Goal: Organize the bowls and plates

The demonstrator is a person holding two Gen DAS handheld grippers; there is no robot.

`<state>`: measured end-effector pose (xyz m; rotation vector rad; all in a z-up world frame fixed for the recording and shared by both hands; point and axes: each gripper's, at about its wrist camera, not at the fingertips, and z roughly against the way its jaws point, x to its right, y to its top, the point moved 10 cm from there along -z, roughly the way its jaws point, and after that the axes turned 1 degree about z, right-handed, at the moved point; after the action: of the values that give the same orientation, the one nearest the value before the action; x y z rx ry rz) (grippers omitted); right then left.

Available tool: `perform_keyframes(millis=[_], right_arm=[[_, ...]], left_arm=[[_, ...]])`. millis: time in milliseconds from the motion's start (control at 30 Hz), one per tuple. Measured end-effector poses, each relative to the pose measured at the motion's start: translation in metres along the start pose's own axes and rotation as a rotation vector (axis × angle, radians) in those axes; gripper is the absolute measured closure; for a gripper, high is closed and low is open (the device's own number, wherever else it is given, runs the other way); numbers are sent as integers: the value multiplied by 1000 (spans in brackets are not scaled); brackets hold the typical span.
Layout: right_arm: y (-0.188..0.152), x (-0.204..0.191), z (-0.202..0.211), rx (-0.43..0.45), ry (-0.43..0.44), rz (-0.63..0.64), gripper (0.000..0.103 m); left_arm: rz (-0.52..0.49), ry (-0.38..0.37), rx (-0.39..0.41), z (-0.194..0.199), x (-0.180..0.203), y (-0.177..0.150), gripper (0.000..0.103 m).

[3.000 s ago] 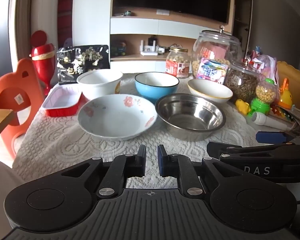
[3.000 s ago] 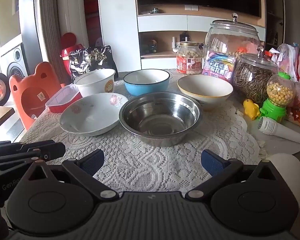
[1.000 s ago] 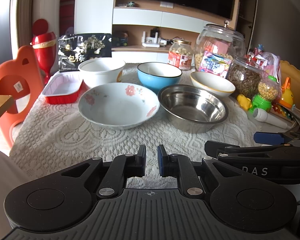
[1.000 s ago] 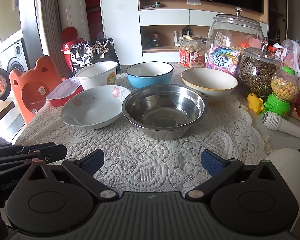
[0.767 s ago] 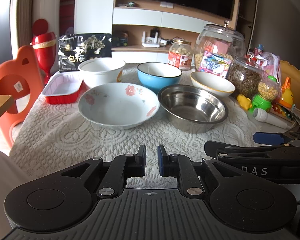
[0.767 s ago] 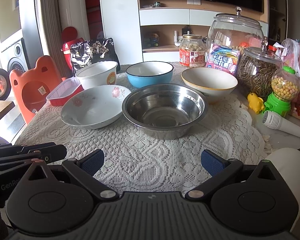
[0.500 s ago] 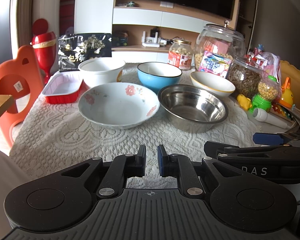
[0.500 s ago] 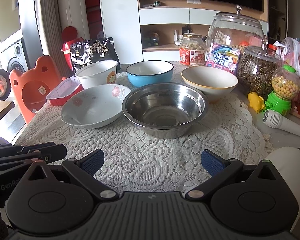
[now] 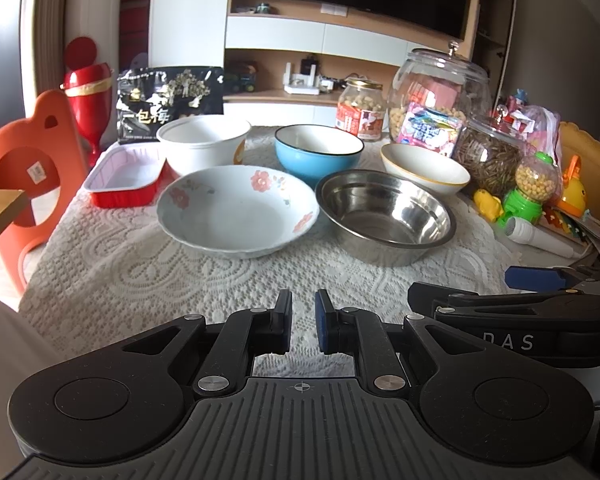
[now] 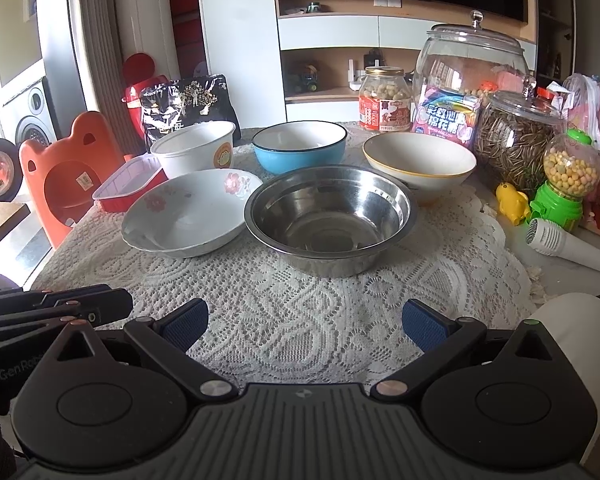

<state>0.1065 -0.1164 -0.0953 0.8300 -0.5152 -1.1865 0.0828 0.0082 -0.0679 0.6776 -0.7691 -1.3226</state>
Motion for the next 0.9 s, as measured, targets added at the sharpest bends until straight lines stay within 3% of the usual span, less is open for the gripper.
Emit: perform_keyframes(millis=[267, 433, 533, 667, 900], right_arm=[[2, 1, 0, 1, 5, -5, 0], [26, 14, -4, 54, 95, -84, 0], [52, 40, -19, 73, 141, -217, 0], [81, 76, -49, 62, 133, -323, 0], [71, 107, -112, -68, 119, -343, 0]], left_arm=[[2, 1, -5, -1, 0, 0, 88], [6, -24, -39, -14, 1, 10, 88], [31, -62, -79, -33, -2, 33, 88], [20, -81, -96, -64, -10, 70, 88], [103, -217, 28, -108, -19, 126, 87]])
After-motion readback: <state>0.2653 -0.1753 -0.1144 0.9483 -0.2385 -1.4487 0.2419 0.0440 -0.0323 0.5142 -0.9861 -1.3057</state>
